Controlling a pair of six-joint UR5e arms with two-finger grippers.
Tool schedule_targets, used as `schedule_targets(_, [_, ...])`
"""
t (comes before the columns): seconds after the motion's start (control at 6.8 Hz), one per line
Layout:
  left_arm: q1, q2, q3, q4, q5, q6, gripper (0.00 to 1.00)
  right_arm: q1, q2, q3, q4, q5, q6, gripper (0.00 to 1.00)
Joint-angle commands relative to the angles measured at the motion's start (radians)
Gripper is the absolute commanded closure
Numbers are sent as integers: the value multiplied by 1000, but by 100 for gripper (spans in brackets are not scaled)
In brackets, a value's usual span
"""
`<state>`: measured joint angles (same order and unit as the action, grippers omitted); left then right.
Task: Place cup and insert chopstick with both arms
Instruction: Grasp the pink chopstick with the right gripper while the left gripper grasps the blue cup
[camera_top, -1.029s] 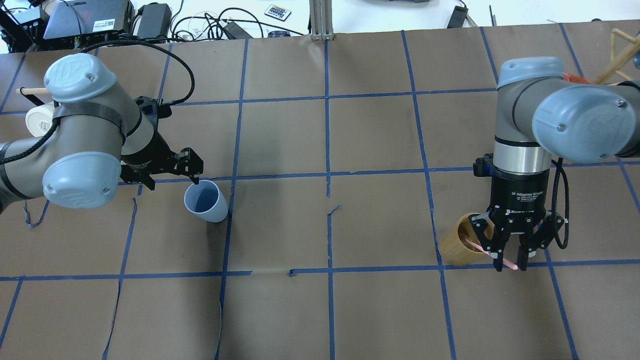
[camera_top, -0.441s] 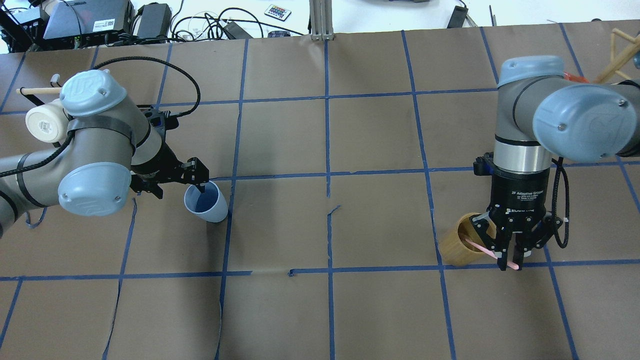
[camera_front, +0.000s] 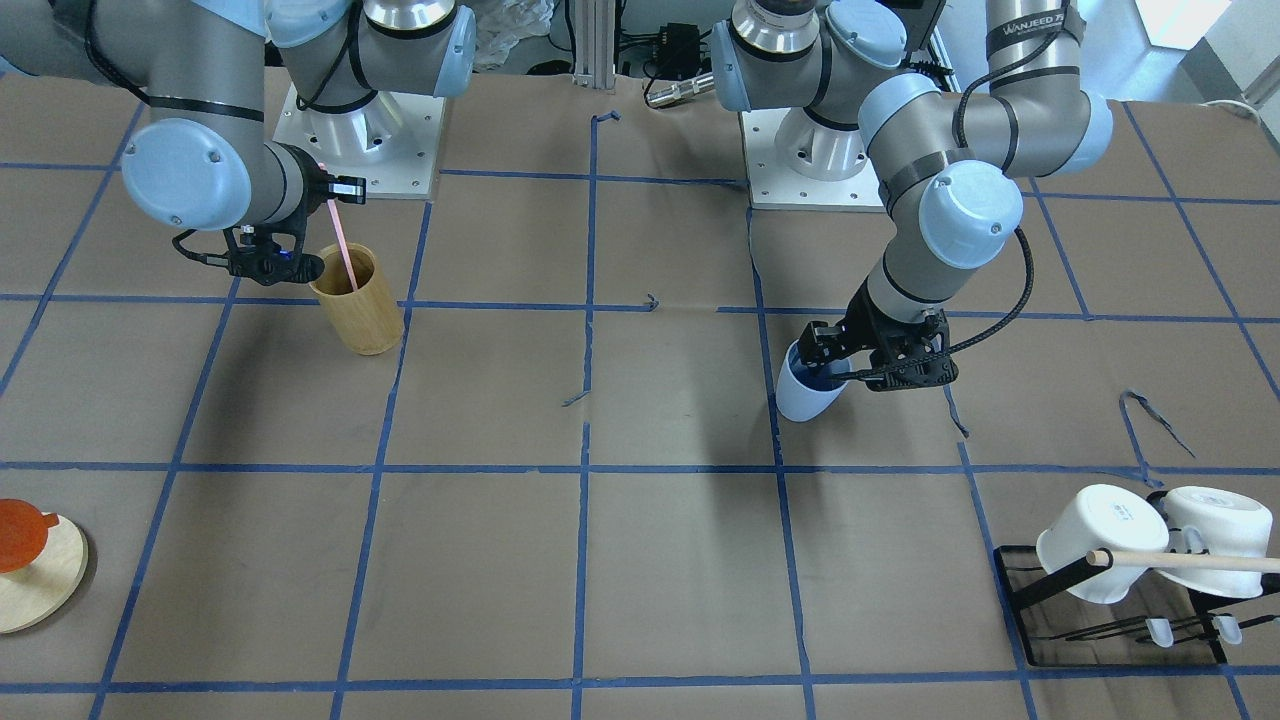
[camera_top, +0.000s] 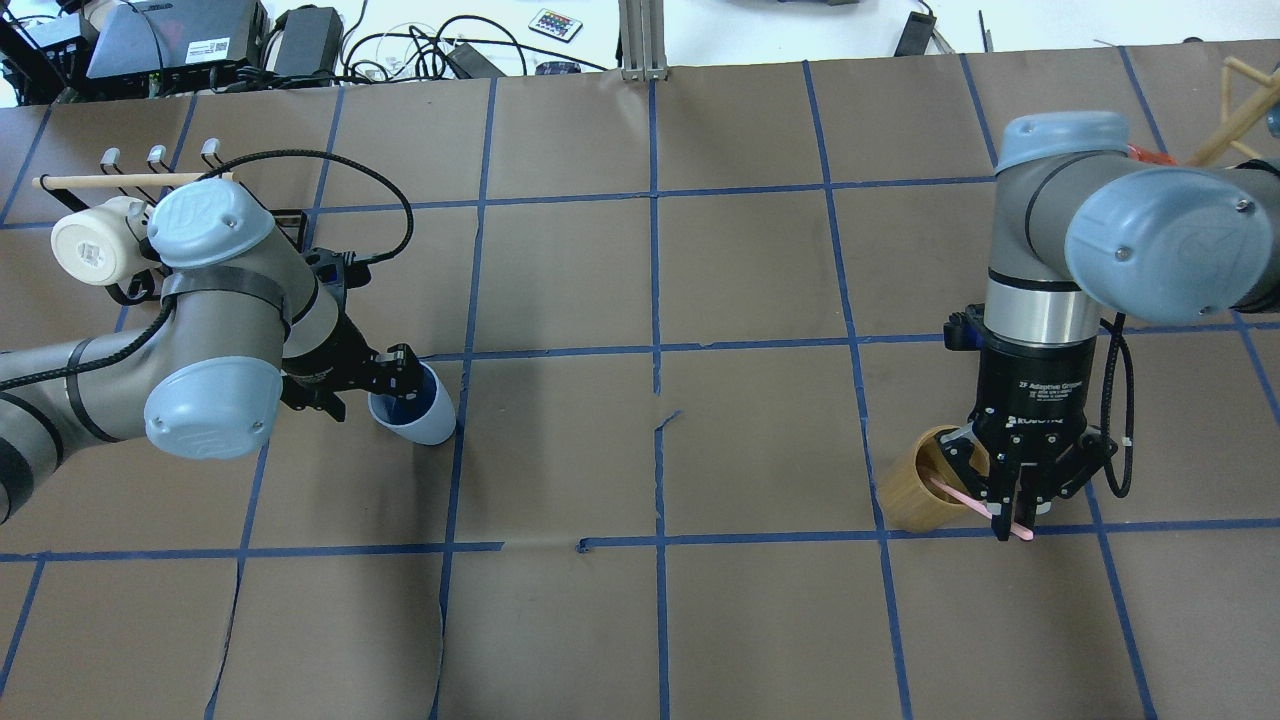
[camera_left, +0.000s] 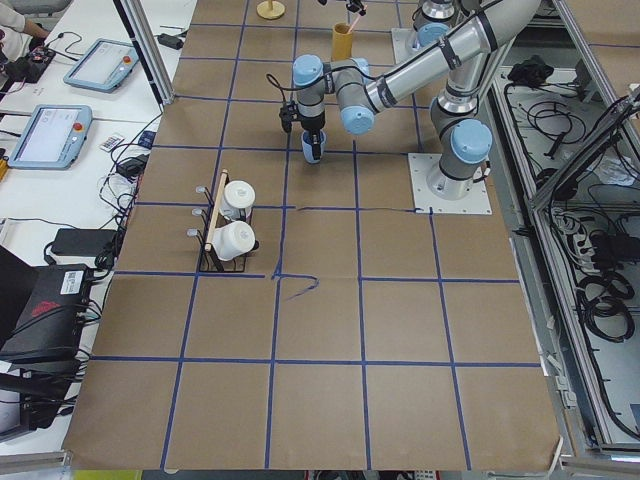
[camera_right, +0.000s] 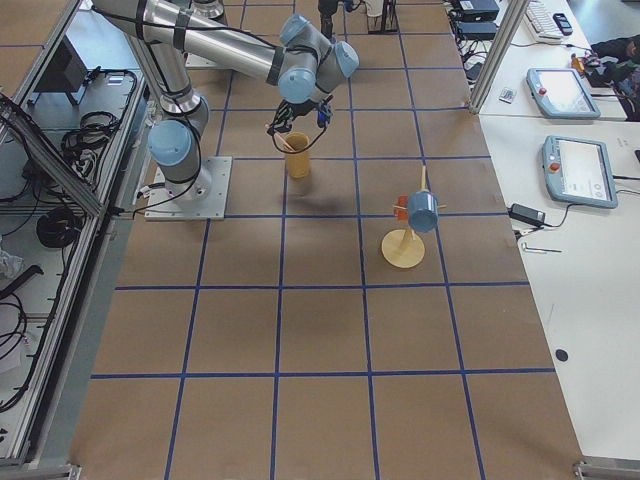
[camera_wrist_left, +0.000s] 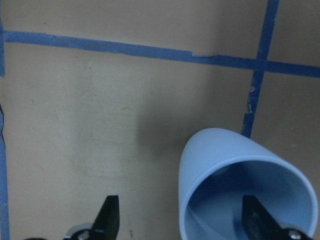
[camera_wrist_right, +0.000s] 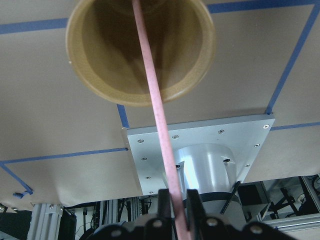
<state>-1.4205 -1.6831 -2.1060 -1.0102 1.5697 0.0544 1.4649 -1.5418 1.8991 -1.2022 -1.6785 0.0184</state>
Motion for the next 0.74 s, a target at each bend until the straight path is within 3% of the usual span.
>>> schedule_targets(0.0, [0,-10,10,12,-5,74,100,0,0,-8,0,19,3,85])
schedule_targets(0.59, [-114,0,115,-14,-5,-26,100,0,3,-72,13,48,18,85])
